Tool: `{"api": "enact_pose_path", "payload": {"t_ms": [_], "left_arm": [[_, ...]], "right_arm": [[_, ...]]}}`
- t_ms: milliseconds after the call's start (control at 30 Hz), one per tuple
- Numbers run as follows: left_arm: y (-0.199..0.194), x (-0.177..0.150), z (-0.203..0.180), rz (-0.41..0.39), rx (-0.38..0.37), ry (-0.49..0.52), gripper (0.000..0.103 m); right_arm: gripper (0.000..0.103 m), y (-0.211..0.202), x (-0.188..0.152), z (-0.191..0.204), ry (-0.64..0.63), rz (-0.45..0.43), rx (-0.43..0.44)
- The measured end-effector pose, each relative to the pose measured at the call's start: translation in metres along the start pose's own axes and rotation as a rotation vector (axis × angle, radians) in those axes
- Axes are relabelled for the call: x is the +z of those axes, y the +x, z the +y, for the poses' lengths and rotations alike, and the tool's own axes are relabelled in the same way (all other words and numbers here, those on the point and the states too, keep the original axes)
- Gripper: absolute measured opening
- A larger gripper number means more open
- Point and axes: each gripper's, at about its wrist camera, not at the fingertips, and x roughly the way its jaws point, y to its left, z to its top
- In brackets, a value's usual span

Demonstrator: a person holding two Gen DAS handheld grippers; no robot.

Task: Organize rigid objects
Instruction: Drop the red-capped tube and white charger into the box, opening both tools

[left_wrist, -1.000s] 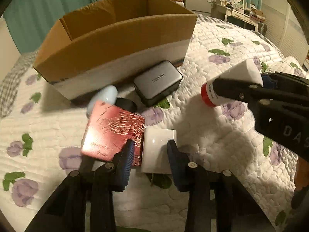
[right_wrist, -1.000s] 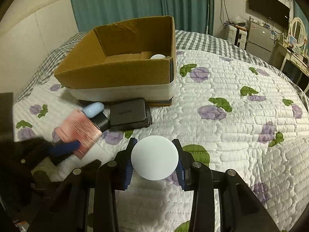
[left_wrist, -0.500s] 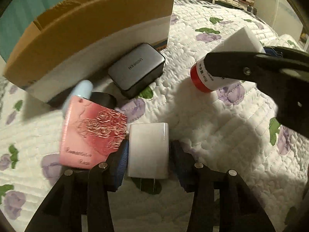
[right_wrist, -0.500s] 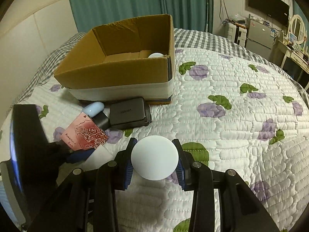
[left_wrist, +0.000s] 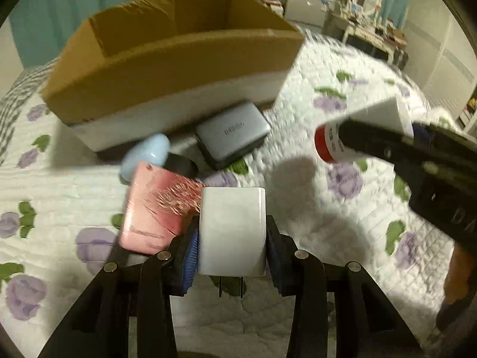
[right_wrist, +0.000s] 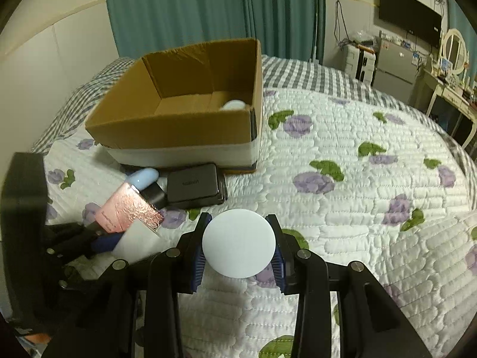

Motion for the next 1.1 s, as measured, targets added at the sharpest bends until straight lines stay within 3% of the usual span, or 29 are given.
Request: {"api": "enact_pose_path", "payload": {"t_ms": [233, 533, 867, 1100], "left_arm": [[-0.046, 0.022, 0.012, -0.125, 0.033, -0.038, 0.04], [-0.076, 0.077, 0.024, -0.253, 0.047, -0.058, 0.04], [-0.067, 0.132, 0.053, -0.288, 0.106, -0.092, 0.04], [-0.031, 0.15, 0.064, -0.253, 0.153, -0.107, 0.04]], "right_arm": [[0.036, -0.02, 0.013, 0.006, -0.023, -0.047, -0.007], [0.036, -0.049, 0.063, 0.019, -0.095, -0.128, 0.01], [0.036, -0.042, 0.143, 0.021, -0.14, -0.215, 0.014], [0.036, -0.007, 0.154, 0.01, -0.118, -0.199, 0.043]]}}
